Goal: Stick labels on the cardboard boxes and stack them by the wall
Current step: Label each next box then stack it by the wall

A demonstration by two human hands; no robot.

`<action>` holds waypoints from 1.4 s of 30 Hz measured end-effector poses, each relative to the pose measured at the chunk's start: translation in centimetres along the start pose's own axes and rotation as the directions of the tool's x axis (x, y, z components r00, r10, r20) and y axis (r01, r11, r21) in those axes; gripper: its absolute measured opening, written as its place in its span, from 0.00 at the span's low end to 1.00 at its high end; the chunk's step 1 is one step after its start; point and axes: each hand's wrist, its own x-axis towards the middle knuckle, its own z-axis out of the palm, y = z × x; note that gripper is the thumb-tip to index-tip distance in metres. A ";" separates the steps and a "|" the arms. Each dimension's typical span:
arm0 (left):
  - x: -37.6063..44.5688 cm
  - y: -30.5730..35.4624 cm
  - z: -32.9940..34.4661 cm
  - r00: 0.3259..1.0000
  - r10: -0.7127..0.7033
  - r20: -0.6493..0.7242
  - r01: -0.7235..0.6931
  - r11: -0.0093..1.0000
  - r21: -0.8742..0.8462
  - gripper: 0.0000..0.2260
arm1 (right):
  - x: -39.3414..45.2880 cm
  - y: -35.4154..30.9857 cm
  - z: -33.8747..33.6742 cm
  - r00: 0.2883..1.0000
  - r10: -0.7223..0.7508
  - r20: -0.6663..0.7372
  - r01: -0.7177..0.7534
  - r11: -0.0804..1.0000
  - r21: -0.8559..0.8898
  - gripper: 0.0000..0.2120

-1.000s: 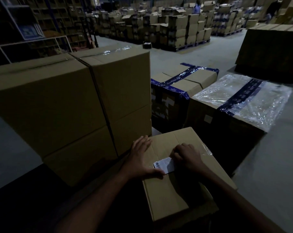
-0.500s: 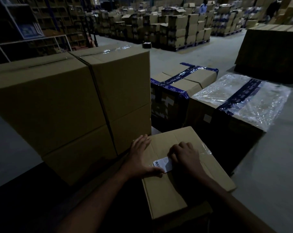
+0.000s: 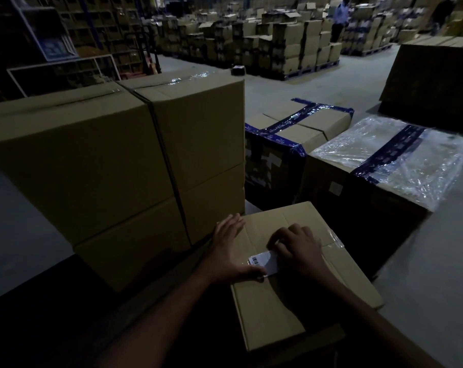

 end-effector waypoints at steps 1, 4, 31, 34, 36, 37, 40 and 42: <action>0.0 0.0 0.0 1.000 0.006 -0.007 -0.006 1.000 -0.007 0.58 | -0.1 0.0 0.0 1.000 -0.027 0.000 0.027 1.000 0.002 0.27; -0.2 -0.2 0.1 1.000 0.007 -0.012 -0.008 1.000 -0.024 0.57 | -0.5 0.0 -0.1 0.996 -0.082 0.029 0.083 0.996 -0.031 0.32; 1.1 -2.6 2.3 0.980 0.098 -0.175 -0.105 0.994 -0.027 0.33 | -0.1 -2.7 -0.3 0.986 -0.119 0.116 0.120 0.993 -0.001 0.37; 1.1 -2.7 2.4 0.978 0.092 -0.186 -0.101 0.994 -0.040 0.33 | -0.2 -2.8 -0.1 0.983 -0.123 0.135 0.126 0.992 -0.009 0.36; 1.0 -2.6 2.3 0.976 0.096 -0.197 -0.106 0.994 -0.038 0.30 | 0.0 -2.9 0.1 0.984 -0.105 0.143 0.107 0.994 -0.009 0.26; 1.0 -2.4 2.3 0.976 0.097 -0.197 -0.106 0.994 -0.035 0.29 | 0.1 -2.8 0.2 0.985 -0.092 0.148 0.093 0.996 0.000 0.19; 1.0 -2.3 2.2 0.979 0.090 -0.182 -0.095 0.995 -0.019 0.29 | 0.2 -2.4 0.2 0.985 -0.107 0.136 0.096 0.992 0.085 0.24; 1.0 -2.2 1.8 0.984 0.091 -0.153 -0.087 0.996 0.036 0.29 | 0.1 -1.5 0.3 0.992 -0.101 0.073 0.086 0.978 0.191 0.31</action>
